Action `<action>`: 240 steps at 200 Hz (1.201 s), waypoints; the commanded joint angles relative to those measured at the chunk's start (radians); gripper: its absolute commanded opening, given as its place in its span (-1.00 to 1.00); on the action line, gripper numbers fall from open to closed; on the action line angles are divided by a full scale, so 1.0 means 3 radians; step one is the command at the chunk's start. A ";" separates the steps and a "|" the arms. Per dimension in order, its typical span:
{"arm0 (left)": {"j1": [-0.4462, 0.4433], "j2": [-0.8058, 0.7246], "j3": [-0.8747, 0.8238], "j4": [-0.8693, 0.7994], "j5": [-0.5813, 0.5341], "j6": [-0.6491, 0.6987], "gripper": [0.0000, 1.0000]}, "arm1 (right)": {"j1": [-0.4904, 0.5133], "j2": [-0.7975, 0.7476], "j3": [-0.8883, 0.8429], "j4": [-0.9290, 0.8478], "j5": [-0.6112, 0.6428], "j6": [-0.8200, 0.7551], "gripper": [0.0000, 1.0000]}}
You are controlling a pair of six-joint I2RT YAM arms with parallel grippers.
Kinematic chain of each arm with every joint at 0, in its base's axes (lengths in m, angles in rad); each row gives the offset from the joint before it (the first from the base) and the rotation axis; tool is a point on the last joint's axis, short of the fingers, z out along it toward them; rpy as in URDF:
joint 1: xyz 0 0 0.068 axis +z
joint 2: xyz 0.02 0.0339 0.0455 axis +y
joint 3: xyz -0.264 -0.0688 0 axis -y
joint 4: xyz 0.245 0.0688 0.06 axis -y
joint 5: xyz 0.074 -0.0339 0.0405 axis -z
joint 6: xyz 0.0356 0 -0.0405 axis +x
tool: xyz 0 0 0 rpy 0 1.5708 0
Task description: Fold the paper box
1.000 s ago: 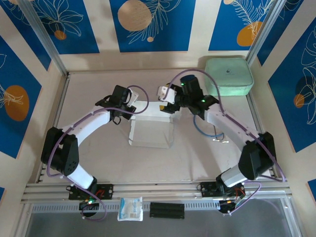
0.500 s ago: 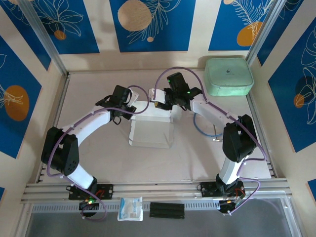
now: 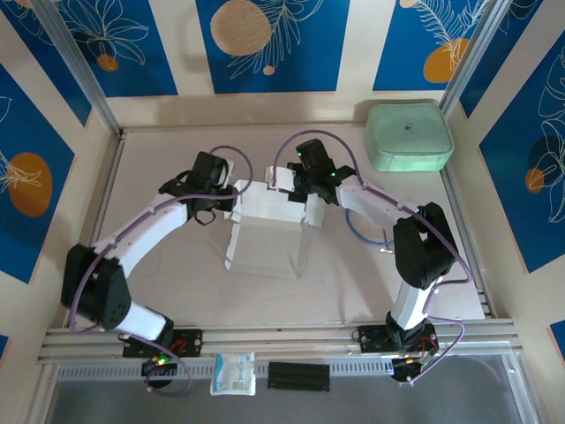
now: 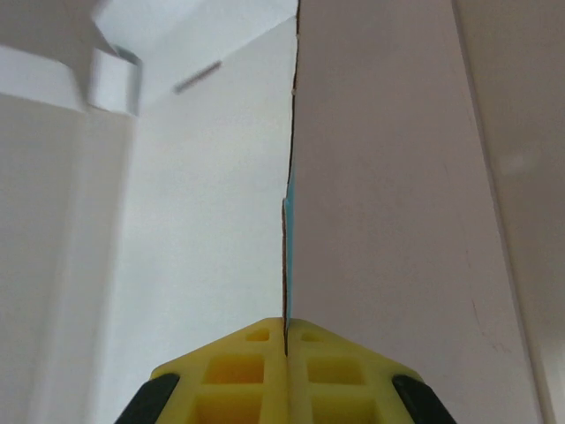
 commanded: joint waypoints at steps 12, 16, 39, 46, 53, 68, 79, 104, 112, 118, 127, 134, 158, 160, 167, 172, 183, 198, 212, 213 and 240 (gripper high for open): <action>-0.0014 -0.0468 -0.0005 -0.0146 0.0415 -0.1617 -0.22 | 0.0107 -0.0088 -0.0279 0.0570 0.0306 -0.0247 -1.00; -0.0010 -0.0487 -0.0005 -0.0131 0.0438 -0.1736 -0.18 | 0.0121 -0.0094 -0.0327 0.0644 0.0342 -0.0289 -1.00; 0.0010 -0.0549 0.0004 0.0022 0.0522 -0.2270 0.05 | 0.0193 -0.0100 -0.0545 0.1046 0.0515 -0.0501 -1.00; 0.0015 -0.0543 0.0019 0.0044 0.0499 -0.2337 0.09 | 0.0210 -0.0103 -0.0594 0.1138 0.0549 -0.0545 -1.00; 0.0024 -0.0514 0.0037 0.0042 0.0446 -0.2378 0.10 | 0.0224 -0.0113 -0.0638 0.1222 0.0589 -0.0567 -1.00; 0.0096 -0.0410 0.0067 0.0018 0.0386 -0.2424 0.09 | 0.0242 -0.0156 -0.0726 0.1363 0.0609 -0.0608 -1.00; 0.0190 -0.0316 0.0022 0.0115 0.0524 -0.2475 0.08 | 0.0259 -0.0198 -0.0784 0.1446 0.0601 -0.0655 -1.00; 0.0424 -0.0073 -0.0152 0.0693 0.1059 -0.2572 0.06 | 0.0298 -0.0300 -0.0866 0.1486 0.0509 -0.0726 -1.00; 0.0435 0.0009 -0.0161 0.0865 0.1173 -0.2496 0.06 | 0.0312 -0.0317 -0.0873 0.1461 0.0487 -0.0738 -1.00; 0.0444 0.0067 -0.0132 0.0915 0.1209 -0.2429 0.06 | 0.0324 -0.0327 -0.0880 0.1455 0.0474 -0.0750 -1.00; 0.0444 0.0135 -0.0084 0.0954 0.1226 -0.2321 0.06 | 0.0333 -0.0334 -0.0886 0.1439 0.0445 -0.0770 -1.00; 0.0444 0.0173 -0.0072 0.0991 0.1212 -0.2279 0.06 | 0.0344 -0.0338 -0.0889 0.1428 0.0429 -0.0779 -1.00; 0.0473 0.0286 -0.0080 0.0918 0.1071 -0.2260 0.00 | 0.0353 -0.0334 -0.0879 0.1414 0.0418 -0.0766 -1.00; 0.0477 0.0288 -0.0086 0.0909 0.1068 -0.2258 -0.01 | 0.0350 -0.0334 -0.0880 0.1412 0.0418 -0.0769 -1.00; 0.0483 0.0314 -0.0104 0.0922 0.1090 -0.2258 -0.03 | 0.0349 -0.0330 -0.0873 0.1403 0.0418 -0.0765 -1.00; 0.0484 0.0327 -0.0131 0.0936 0.1113 -0.2262 -0.04 | 0.0353 -0.0329 -0.0871 0.1403 0.0422 -0.0760 -1.00; 0.0480 0.0333 -0.0191 0.0970 0.1141 -0.2278 -0.09 | 0.0350 -0.0321 -0.0871 0.1402 0.0429 -0.0759 -1.00; 0.0482 0.0326 -0.0287 0.1076 0.1162 -0.2321 -0.21 | 0.0359 -0.0313 -0.0866 0.1420 0.0438 -0.0755 -0.99; 0.0484 0.0331 -0.0345 0.1135 0.1201 -0.2354 -0.28 | 0.0375 -0.0308 -0.0861 0.1429 0.0447 -0.0756 -0.99; 0.0485 0.0334 -0.0347 0.1138 0.1203 -0.2357 -0.28 | 0.0375 -0.0308 -0.0858 0.1429 0.0445 -0.0755 -0.99; 0.0485 0.0381 -0.0357 0.1151 0.1268 -0.2369 -0.52 | 0.0390 -0.0283 -0.0831 0.1414 0.0473 -0.0756 -0.99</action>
